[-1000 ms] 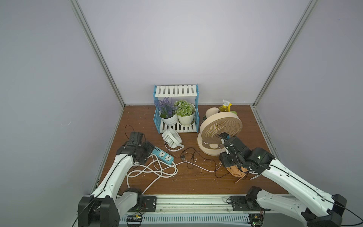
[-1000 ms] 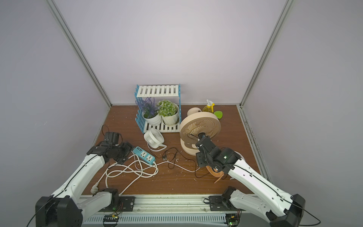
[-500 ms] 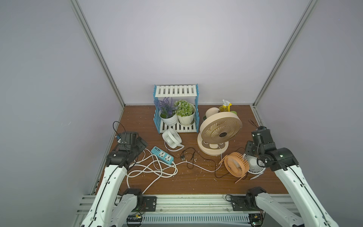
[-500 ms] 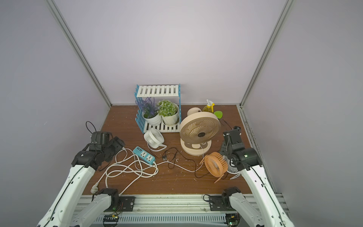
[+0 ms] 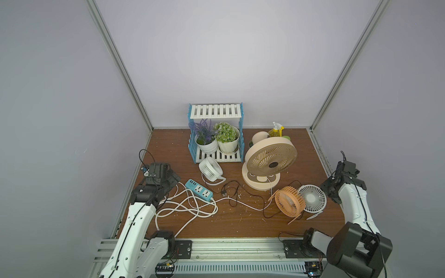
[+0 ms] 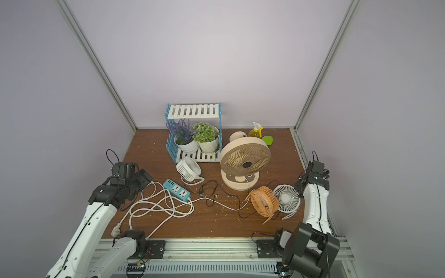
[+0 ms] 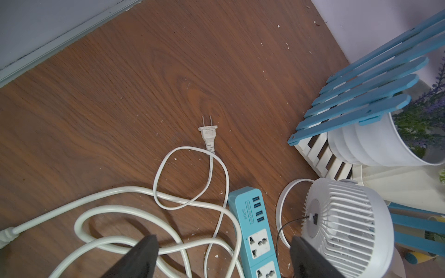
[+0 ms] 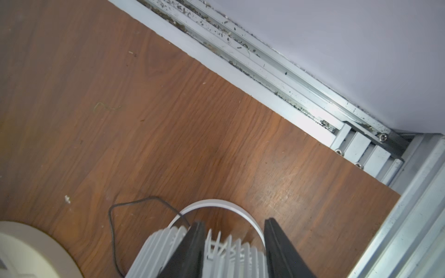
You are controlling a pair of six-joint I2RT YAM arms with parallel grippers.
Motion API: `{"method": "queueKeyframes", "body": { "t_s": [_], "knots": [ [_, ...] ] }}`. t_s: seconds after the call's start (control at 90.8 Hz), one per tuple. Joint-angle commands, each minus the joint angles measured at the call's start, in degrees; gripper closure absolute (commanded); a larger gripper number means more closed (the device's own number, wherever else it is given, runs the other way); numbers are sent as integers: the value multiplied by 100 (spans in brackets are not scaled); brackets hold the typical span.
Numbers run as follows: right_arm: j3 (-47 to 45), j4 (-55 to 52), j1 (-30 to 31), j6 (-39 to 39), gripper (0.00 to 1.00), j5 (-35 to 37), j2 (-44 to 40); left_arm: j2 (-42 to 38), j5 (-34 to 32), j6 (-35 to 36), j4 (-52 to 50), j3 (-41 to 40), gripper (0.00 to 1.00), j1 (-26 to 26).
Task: Unplug the desk fan from the power strip
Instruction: Move the fan to the center of the board.
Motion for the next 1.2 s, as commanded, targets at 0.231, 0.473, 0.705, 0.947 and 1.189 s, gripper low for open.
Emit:
{"method": "queueKeyframes", "body": {
  "t_s": [0.231,0.473,0.705,0.947,1.189],
  "knots": [
    [-637,245,220,87,62,-1199,-510,45,-71,31,-128,-97,10,59],
    [-809,-15,811,477,62,-1270,-1083,188,-49,64,-125,-67,10,60],
    [-1043,18,1539,1045,62,-1105,-1363,181,-49,64,-130,-150,10,58],
    [-644,-292,1483,837,61,-463,-1438,131,-18,84,-125,-195,10,61],
    [-276,-355,516,373,60,-98,-1066,55,37,99,-139,-223,10,60]
  ]
}}
